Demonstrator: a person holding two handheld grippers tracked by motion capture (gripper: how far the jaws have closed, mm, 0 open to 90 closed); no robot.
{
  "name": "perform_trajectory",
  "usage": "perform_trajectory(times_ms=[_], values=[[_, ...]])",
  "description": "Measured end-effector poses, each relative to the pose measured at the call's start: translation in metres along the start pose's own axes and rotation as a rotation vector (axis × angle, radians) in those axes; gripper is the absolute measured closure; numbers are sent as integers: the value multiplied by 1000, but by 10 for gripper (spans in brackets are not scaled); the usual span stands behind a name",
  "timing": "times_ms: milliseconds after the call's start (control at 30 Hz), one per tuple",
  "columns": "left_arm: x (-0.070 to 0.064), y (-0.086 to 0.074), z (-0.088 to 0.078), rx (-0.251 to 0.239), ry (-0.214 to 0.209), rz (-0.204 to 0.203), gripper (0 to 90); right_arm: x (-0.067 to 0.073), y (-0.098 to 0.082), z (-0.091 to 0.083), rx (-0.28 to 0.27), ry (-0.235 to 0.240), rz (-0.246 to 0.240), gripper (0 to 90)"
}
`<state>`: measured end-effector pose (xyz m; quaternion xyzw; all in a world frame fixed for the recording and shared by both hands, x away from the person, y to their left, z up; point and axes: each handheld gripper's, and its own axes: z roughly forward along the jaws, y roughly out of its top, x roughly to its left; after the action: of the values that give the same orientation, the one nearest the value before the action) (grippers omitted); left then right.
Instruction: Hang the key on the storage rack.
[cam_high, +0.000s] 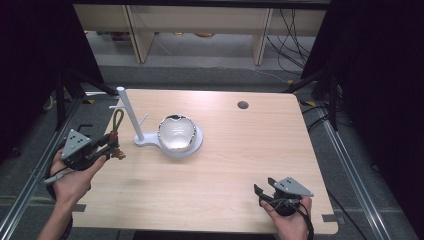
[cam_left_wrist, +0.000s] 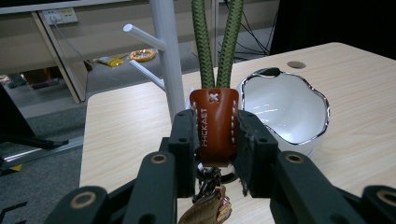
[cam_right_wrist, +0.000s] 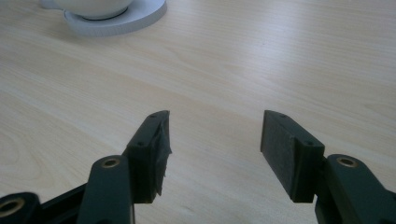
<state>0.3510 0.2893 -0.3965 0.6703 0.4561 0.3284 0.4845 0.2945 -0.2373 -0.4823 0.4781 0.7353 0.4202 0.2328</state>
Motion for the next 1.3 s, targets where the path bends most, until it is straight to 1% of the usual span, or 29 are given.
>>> perform_trajectory(times_ms=[100,133,167,200,233,300,333,367,400,533,567,633,767,800,833,933,967,1000,1033,1100,1133,1167,1200,1233,1267,1300], values=[[1,0,1,-3,1,-3,693,1,0,0,2,3,0,432],[2,0,1,-6,1,-4,693,1,0,0,3,1,8,432],[3,1,2,-6,1,-4,692,4,-1,-1,21,-12,34,432],[3,1,2,-5,4,-5,693,2,-1,2,-1,-9,14,432],[4,1,2,-5,6,-5,693,1,-1,2,-5,-6,4,432],[5,2,3,-8,8,-4,693,2,-1,2,-3,-4,9,432],[5,2,3,-8,10,-5,693,0,0,2,-11,14,-9,432],[5,3,3,-8,11,-6,693,1,0,2,-9,25,7,432],[6,4,4,-9,15,-9,693,1,-1,2,-7,13,1,432],[8,5,5,-11,19,-9,693,1,-1,2,-7,12,1,432],[8,5,6,-10,21,-9,692,2,-1,1,-9,12,18,432],[9,6,7,-9,23,-9,693,2,0,0,0,3,24,432],[10,7,9,-10,26,-13,693,1,0,0,3,-4,14,432],[10,8,9,-10,27,-13,693,1,-1,1,-13,9,14,432],[11,8,10,-11,27,-14,693,0,-1,1,-4,4,0,432],[12,9,11,-11,29,-15,692,0,0,0,-2,-1,-4,432],[12,9,11,-11,30,-15,693,1,-1,0,5,-3,14,432],[13,10,12,-10,32,-16,693,1,-1,1,-8,2,13,432],[13,10,13,-14,31,-17,693,0,-1,0,1,3,3,432],[14,10,14,-13,35,-20,693,0,-1,0,0,3,2,432],[15,10,14,-11,36,-20,692,0,-1,1,-7,9,4,432],[15,10,14,-11,37,-20,693,2,-1,0,4,-2,15,432],[15,10,15,-15,37,-21,693,2,-1,0,4,0,17,432],[16,11,15,-12,39,-21,693,1,-1,1,-9,11,18,432],[16,11,15,-14,40,-21,693,2,-1,0,6,-3,16,432],[16,11,15,-14,41,-21,692,0,-1,1,-7,9,4,432]])
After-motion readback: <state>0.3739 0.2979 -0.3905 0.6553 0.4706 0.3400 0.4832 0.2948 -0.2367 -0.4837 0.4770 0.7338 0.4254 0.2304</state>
